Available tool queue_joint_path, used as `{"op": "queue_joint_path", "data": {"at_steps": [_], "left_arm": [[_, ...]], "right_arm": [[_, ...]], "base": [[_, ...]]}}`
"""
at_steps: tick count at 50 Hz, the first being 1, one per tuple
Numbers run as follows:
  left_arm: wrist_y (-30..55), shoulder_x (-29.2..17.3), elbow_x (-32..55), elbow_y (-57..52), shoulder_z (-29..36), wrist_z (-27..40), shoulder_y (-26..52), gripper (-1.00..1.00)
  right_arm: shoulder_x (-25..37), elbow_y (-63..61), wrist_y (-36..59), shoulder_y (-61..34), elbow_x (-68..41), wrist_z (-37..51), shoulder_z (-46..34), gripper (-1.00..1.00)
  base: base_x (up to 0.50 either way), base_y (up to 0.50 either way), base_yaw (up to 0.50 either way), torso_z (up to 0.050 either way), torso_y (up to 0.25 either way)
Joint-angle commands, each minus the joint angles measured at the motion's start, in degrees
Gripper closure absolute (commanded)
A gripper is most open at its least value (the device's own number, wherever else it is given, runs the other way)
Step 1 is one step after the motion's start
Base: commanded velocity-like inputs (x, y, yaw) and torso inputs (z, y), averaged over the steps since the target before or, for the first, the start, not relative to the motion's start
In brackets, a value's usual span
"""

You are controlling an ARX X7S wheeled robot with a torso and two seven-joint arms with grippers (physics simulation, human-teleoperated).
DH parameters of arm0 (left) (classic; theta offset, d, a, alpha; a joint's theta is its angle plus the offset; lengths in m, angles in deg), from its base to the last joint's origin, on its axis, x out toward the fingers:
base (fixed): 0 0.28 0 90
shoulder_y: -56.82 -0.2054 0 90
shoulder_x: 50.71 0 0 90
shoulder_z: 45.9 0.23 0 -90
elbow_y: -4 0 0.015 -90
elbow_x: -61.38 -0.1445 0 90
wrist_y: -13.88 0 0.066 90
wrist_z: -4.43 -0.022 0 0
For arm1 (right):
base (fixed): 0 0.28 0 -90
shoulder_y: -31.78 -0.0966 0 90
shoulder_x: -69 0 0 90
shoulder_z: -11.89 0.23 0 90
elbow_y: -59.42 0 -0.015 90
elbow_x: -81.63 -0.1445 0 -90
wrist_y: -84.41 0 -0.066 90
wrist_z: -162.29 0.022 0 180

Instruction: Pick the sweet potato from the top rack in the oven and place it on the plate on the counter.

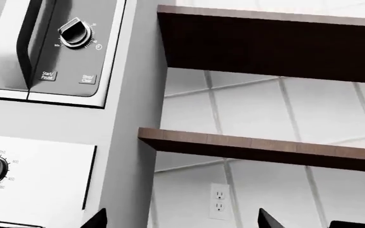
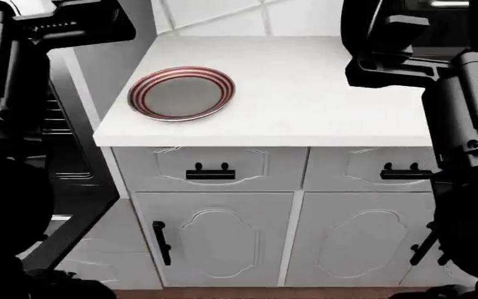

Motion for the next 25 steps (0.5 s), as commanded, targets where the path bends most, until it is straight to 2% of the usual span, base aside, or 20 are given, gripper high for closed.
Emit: {"op": "queue_joint_path", "data": {"at_steps": [1, 13, 25], "left_arm": [[10.7, -2.8, 22.2, -3.4, -5.4, 15.7, 11.1, -1.0], [7.9, -4.2, 24.3, -2.8, -4.6, 17.9, 8.6, -1.0], [8.1, -5.8, 26.6, -2.6, -4.2, 20.5, 9.5, -1.0]], "right_arm": [[2.1, -3.5, 9.3, -9.6, -19.0, 11.4, 6.0, -1.0], [3.7, -2.7, 5.3, -5.1, -20.7, 13.1, 4.5, -1.0], [3.9, -2.0, 6.1, -5.3, -25.3, 15.9, 5.9, -1.0]], "base": [[-0.04, 0.5, 0.0, 0.0, 0.0], [-0.01, 0.5, 0.0, 0.0, 0.0], [0.0, 0.5, 0.0, 0.0, 0.0]]}}
